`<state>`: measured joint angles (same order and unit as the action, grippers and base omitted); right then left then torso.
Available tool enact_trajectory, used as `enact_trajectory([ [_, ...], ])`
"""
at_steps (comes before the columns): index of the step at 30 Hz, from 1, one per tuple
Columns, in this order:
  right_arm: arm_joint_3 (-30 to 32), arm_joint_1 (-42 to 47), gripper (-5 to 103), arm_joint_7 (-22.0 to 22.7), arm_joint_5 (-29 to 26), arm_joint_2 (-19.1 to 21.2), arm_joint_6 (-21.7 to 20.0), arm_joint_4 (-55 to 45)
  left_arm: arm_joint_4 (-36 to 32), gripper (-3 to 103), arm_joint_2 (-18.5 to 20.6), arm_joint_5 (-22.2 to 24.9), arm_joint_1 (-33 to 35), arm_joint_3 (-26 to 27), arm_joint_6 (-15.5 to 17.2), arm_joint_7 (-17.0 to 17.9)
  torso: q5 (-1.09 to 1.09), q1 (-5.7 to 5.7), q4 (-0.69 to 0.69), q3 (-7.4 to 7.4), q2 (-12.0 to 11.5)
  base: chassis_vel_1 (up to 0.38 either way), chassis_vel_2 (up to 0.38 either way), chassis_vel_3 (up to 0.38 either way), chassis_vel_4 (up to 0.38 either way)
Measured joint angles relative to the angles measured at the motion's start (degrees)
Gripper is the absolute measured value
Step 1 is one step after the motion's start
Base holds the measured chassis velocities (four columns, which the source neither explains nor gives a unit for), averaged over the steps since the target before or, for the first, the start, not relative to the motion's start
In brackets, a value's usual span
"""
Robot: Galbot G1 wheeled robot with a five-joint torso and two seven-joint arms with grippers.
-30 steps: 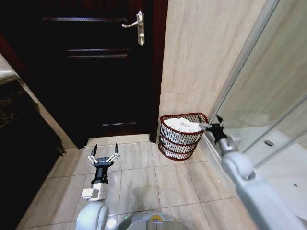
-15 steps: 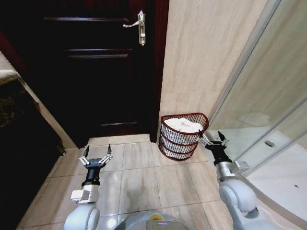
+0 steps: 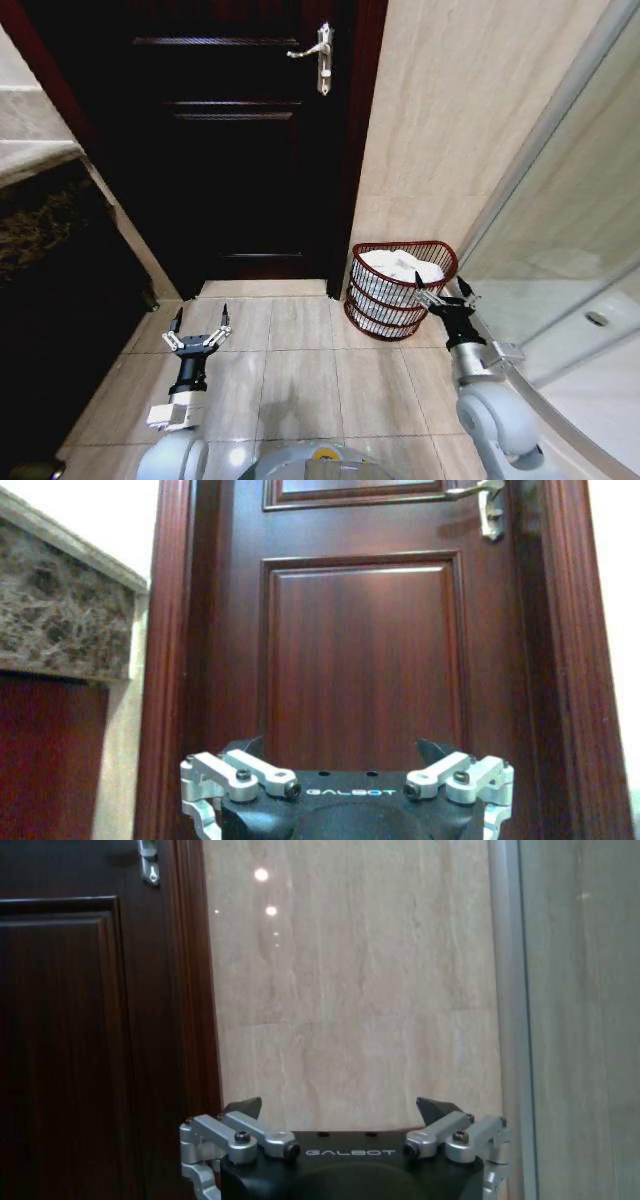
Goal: Discard the used towel into the hamper.
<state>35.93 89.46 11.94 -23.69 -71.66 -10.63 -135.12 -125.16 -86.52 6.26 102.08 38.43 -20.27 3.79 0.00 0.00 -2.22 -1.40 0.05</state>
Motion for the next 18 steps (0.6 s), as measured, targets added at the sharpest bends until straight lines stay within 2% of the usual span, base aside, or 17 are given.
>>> enact_trajectory([
  [18,1.09,1.1,100,-0.69,-2.25,1.0,-0.15,-1.12,-1.59,100,-0.92,-0.9,1.42,-0.76,-0.06,0.35,0.01,0.0,-0.03,0.0,0.0,-0.002,-0.003,0.002,0.003],
])
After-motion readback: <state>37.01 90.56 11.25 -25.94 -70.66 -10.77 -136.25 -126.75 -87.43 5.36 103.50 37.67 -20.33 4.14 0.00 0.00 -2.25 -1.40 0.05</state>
